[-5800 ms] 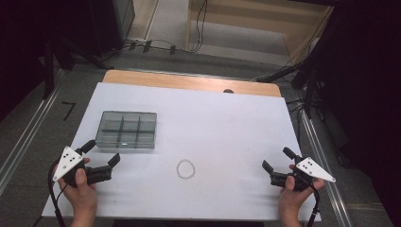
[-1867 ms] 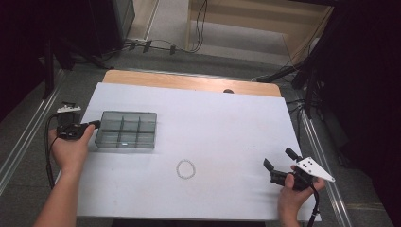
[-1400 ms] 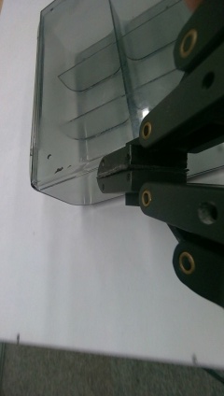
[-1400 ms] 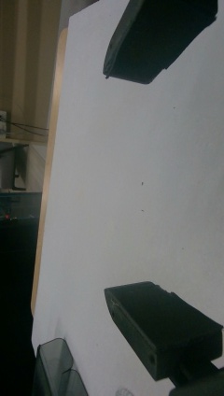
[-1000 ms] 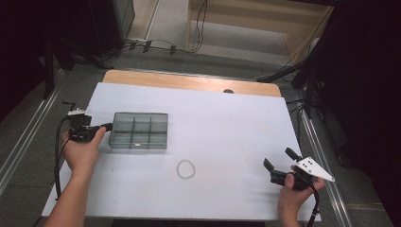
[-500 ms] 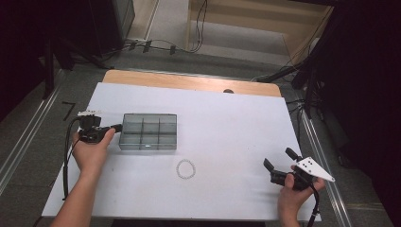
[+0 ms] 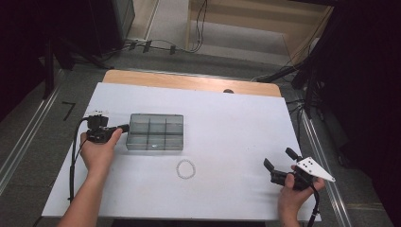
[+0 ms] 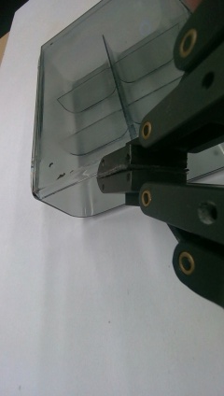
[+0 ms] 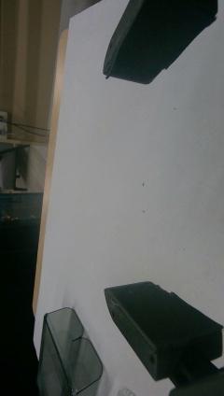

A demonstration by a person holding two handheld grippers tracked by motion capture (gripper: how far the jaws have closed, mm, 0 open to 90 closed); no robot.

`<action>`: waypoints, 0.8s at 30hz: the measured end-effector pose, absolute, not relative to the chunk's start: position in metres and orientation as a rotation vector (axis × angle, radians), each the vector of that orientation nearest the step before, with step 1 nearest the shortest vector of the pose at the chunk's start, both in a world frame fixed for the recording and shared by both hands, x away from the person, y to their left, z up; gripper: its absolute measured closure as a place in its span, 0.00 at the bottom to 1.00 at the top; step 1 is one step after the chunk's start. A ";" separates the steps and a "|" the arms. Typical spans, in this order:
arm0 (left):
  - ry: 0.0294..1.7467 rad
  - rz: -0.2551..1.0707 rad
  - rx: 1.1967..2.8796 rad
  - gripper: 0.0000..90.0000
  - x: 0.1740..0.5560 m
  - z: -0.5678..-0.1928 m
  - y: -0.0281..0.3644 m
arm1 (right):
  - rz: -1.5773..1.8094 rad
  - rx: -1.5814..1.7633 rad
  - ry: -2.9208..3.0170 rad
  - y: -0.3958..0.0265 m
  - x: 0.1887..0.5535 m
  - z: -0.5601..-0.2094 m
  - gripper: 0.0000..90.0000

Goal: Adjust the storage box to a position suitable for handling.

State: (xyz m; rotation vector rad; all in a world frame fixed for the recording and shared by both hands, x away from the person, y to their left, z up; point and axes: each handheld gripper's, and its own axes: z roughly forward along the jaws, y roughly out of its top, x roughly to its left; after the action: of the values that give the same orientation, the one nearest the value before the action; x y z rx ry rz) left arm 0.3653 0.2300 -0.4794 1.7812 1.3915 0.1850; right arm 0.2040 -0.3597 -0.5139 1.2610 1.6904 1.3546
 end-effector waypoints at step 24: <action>1.335 0.121 1.806 1.00 0.368 -0.482 0.189 | 1.365 1.263 1.688 -0.360 0.204 -0.514 0.00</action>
State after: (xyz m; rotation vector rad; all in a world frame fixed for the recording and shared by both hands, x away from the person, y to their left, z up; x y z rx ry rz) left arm 0.3676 0.1888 -0.4823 1.8062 1.3347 0.1212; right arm 0.2039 -0.3602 -0.5139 1.2628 1.6879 1.3654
